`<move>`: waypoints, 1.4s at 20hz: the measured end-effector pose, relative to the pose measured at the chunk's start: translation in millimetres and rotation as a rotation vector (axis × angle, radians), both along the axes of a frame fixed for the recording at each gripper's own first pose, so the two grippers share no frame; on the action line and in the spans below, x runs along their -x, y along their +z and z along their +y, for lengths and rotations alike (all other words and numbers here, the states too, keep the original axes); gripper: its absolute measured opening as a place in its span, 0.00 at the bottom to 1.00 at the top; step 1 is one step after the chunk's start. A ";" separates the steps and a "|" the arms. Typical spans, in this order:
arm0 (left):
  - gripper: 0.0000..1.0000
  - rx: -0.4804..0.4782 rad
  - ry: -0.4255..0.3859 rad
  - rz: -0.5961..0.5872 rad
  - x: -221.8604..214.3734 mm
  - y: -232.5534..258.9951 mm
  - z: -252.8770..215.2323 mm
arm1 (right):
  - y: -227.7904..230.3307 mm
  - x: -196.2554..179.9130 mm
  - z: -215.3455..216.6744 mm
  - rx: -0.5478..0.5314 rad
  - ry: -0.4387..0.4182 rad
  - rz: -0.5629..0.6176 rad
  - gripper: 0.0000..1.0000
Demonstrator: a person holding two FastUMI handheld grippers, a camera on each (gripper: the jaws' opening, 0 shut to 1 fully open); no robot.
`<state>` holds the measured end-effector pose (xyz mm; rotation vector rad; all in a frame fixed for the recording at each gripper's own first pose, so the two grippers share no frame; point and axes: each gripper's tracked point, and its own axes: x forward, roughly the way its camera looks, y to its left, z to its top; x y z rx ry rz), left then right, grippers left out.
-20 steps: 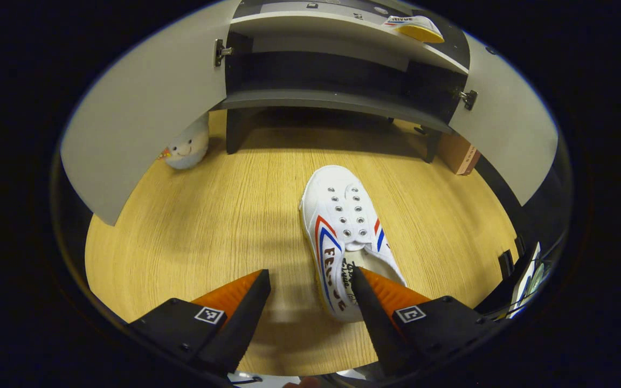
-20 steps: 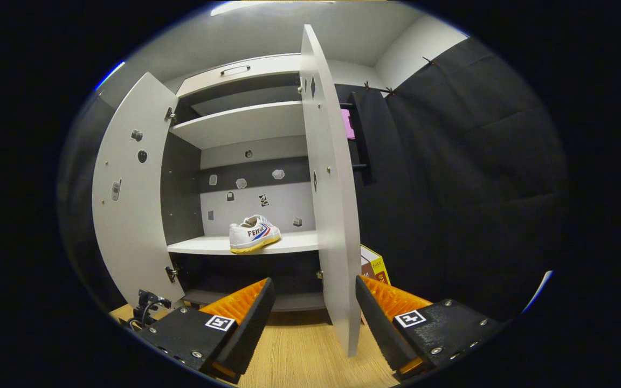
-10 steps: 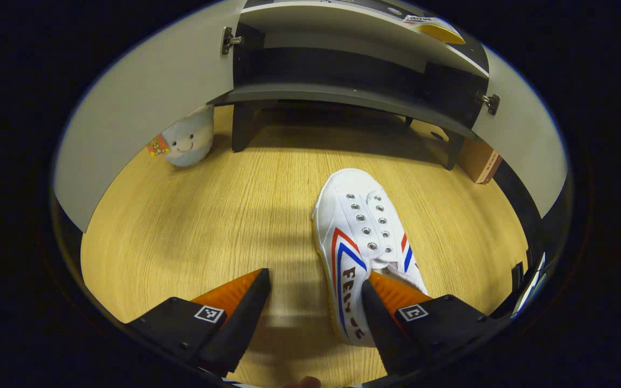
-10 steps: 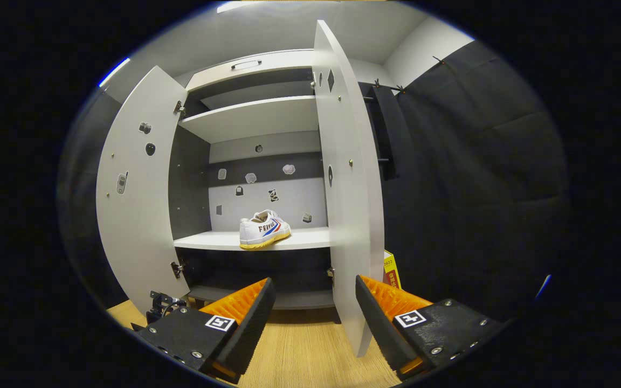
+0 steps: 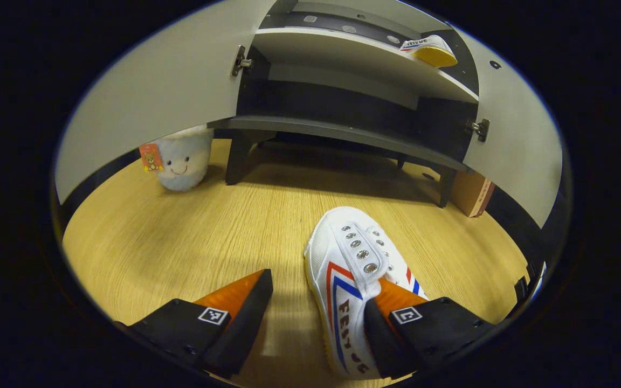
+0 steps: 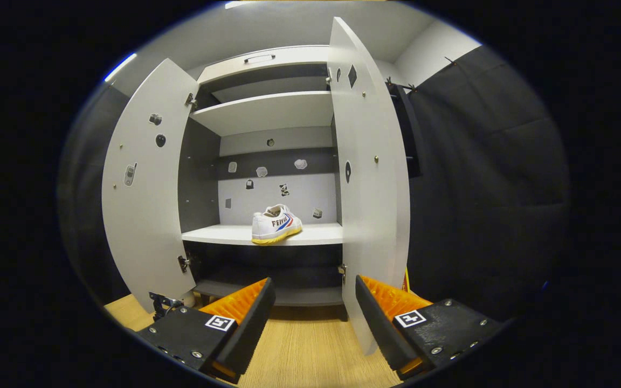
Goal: Grab one shoe with the right hand and put it into the shoe cabinet, grab the other shoe with the left hand and put it into the shoe cabinet; then close the right door with the right hand and the left door with the left hand.
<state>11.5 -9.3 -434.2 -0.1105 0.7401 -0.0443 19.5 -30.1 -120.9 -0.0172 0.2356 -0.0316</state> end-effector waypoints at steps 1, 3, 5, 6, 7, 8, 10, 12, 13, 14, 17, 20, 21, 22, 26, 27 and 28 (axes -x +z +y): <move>0.88 0.007 -0.005 -0.004 -2.7 -0.4 -4.7 | 0.2 0.3 0.4 0.003 -0.001 0.001 0.92; 0.61 0.006 -0.006 -0.024 -4.1 2.7 -13.9 | -0.4 1.0 1.4 0.006 0.000 0.005 0.92; 0.43 -0.034 0.043 -0.022 -4.9 1.6 -6.3 | 0.9 1.1 1.4 0.005 -0.001 0.007 0.92; 0.37 -0.039 0.075 -0.026 -5.9 1.6 -1.6 | 1.3 2.1 1.3 0.006 -0.001 0.007 0.92; 0.22 -0.037 0.089 -0.025 -9.0 1.3 2.1 | 1.8 3.4 1.9 0.007 0.001 0.006 0.92; 0.18 -0.034 0.088 -0.028 -8.8 1.5 2.4 | 2.4 2.8 2.5 0.009 0.003 0.005 0.92; 0.12 -0.047 0.078 -0.020 -9.3 3.4 2.3 | 4.2 3.4 4.6 0.009 0.008 -0.003 0.92; 0.10 -0.053 0.106 -0.014 -7.8 13.7 7.2 | 5.8 2.9 8.9 0.005 0.017 -0.008 0.92; 0.09 -0.045 0.131 -0.026 -5.1 27.6 9.7 | 7.9 3.1 10.1 0.006 0.021 -0.016 0.92; 0.09 -0.042 0.154 -0.046 -0.5 48.3 11.9 | 10.5 2.9 10.7 0.010 0.024 -0.025 0.92; 0.09 -0.034 0.193 -0.167 4.8 144.6 13.9 | 14.0 3.1 12.1 0.029 0.030 -0.044 0.92; 0.09 -0.013 0.195 -0.312 -29.4 253.9 12.9 | 20.4 2.3 17.0 0.023 0.042 -0.065 0.92; 0.09 -0.018 0.194 -0.358 -45.7 287.6 13.0 | 22.3 2.7 18.1 0.017 0.045 -0.071 0.92; 0.09 -0.025 0.189 -0.386 -66.1 316.6 12.2 | 24.8 3.2 20.1 0.011 0.051 -0.077 0.92; 0.08 -0.049 0.164 -0.446 -153.4 384.2 4.5 | 34.5 9.0 23.0 -0.009 0.063 -0.093 0.92; 0.09 -0.036 0.160 -0.435 -178.0 384.9 2.7 | 36.9 10.9 21.5 -0.013 0.061 -0.098 0.92; 0.09 -0.017 0.157 -0.413 -203.3 380.9 -3.8 | 39.2 14.4 20.7 -0.013 0.056 -0.104 0.92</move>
